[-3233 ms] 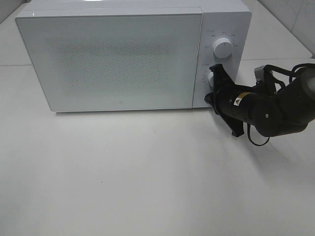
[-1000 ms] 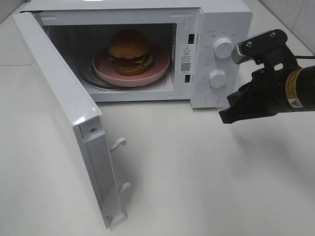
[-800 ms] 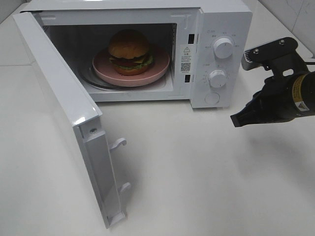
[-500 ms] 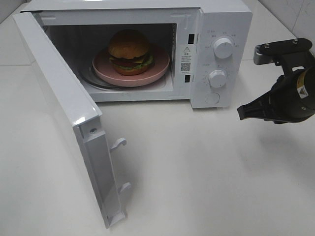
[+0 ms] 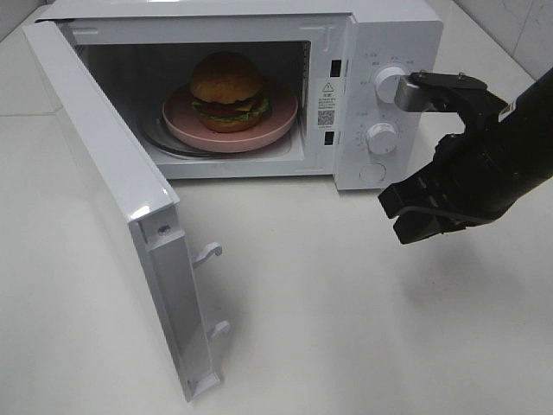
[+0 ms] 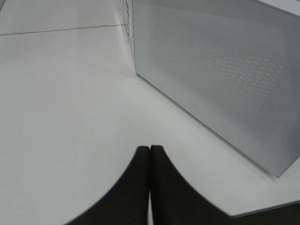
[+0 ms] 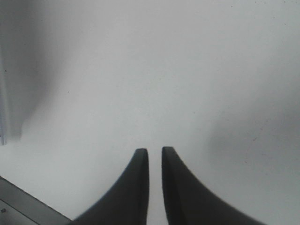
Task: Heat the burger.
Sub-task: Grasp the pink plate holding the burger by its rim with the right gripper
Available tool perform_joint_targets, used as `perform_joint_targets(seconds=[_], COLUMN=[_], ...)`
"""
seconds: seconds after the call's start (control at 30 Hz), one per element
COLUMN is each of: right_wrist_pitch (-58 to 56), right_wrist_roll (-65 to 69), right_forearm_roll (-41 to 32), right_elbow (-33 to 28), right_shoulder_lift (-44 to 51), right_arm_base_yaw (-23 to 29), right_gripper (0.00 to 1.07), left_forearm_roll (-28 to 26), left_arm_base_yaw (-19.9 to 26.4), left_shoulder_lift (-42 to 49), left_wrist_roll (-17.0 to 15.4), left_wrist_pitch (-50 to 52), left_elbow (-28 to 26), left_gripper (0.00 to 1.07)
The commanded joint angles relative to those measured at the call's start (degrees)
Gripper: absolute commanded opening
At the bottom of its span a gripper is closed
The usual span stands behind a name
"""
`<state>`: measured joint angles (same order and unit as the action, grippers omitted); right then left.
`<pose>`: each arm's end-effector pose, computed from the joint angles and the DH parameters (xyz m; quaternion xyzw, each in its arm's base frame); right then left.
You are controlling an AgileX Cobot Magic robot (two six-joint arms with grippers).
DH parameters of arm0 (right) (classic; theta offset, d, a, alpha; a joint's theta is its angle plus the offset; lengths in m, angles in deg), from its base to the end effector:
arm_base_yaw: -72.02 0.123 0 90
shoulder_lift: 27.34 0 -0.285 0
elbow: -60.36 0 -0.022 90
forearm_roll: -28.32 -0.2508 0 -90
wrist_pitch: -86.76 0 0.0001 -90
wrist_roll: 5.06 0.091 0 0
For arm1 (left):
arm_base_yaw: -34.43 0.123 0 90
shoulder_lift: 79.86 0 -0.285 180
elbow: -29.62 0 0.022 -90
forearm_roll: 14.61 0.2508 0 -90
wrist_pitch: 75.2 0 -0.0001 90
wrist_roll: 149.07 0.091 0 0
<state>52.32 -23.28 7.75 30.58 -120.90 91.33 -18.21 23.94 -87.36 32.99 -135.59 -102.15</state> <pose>0.2540 0.1082 0.2065 -0.1922 0.9544 0.1293 0.1884 -0.0069 -0.0038 0.2796 0.0940 0.8430 -0.0702 0.5250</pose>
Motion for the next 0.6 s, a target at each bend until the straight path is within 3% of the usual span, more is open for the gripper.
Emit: perform_joint_targets(seconds=[0.03,0.17,0.2,0.3,0.37,0.6], right_wrist_pitch=[-0.46,-0.29,-0.23,-0.23,-0.11,2.92], right_wrist_roll=[-1.60,-1.60,-1.60,-1.60,-1.60,-1.89], right_forearm_roll=[-1.26,-1.26,-1.26,-1.26,-1.26,-1.38], right_elbow=[0.40,0.40,0.40,0.40,0.40,0.40], right_shoulder_lift=[0.69,0.69,0.69,0.69,0.69,0.69], right_arm_base_yaw=[0.11,0.11,0.11,0.11,0.11,0.11], right_gripper=[0.21,0.31,0.41,0.46,0.61,0.67], left_forearm_roll=[-0.34,-0.34,-0.34,-0.34,-0.34,-0.34], left_arm_base_yaw=[0.06,0.06,0.06,0.06,0.06,0.06], left_shoulder_lift=[1.15,1.15,1.15,1.15,1.15,1.15], left_wrist_roll=[0.00,0.00,0.00,0.00,0.00,0.00], left_wrist_pitch=[0.74,0.74,0.74,0.74,0.74,0.74], left_elbow=[0.11,0.11,0.11,0.11,0.11,0.11], left_gripper=[0.00,0.00,0.00,0.00,0.00,0.00])
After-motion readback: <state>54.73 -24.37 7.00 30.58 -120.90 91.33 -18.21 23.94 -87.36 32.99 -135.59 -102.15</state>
